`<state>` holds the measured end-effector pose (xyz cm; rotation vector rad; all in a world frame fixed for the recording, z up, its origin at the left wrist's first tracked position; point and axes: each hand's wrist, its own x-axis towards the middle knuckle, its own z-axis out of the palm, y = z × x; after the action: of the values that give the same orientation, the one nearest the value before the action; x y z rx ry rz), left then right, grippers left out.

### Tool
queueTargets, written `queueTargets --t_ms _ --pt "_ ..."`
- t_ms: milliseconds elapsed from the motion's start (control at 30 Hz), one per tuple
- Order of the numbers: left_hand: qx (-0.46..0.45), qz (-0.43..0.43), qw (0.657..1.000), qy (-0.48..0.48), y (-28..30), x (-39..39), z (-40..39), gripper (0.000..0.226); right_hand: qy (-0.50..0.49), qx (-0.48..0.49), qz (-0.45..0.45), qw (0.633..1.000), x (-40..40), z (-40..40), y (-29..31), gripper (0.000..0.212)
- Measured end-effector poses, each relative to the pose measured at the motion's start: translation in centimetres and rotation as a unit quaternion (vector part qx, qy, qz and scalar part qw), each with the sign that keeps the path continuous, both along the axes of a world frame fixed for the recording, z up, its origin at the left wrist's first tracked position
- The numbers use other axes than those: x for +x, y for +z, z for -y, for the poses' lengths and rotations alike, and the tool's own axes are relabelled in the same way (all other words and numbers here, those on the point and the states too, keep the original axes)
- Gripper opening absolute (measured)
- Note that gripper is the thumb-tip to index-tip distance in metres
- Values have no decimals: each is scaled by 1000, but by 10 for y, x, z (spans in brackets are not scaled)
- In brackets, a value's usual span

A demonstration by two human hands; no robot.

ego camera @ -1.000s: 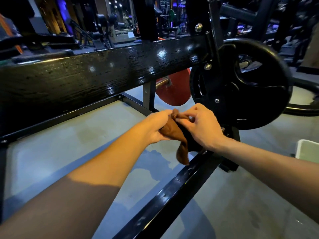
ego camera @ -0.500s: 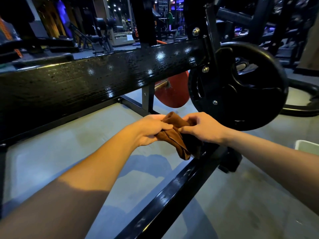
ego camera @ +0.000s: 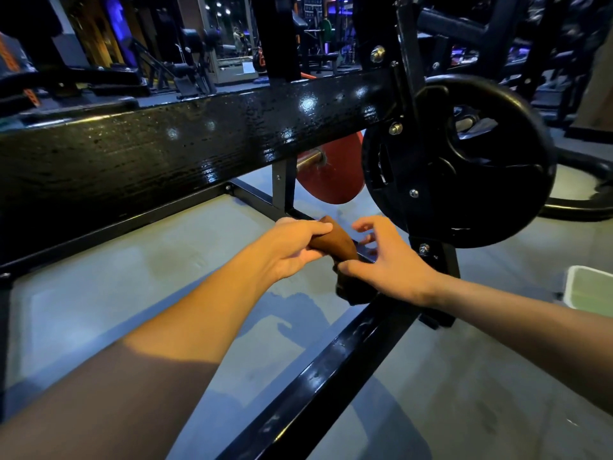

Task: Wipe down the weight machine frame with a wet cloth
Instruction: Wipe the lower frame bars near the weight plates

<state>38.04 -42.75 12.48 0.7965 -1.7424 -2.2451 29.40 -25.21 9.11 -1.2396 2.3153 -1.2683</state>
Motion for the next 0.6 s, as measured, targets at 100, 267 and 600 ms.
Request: queueTargets --t_ms 100,267,600 --pt "-6 -14 996 -88 4 7 -4 27 21 36 167 985 -8 -6 10 80" --pt "40 -67 988 -133 0 4 -17 25 89 140 202 965 -16 -15 31 24" --pt "-215 76 924 -308 -34 8 -42 35 104 193 444 869 -23 -65 -4 22"
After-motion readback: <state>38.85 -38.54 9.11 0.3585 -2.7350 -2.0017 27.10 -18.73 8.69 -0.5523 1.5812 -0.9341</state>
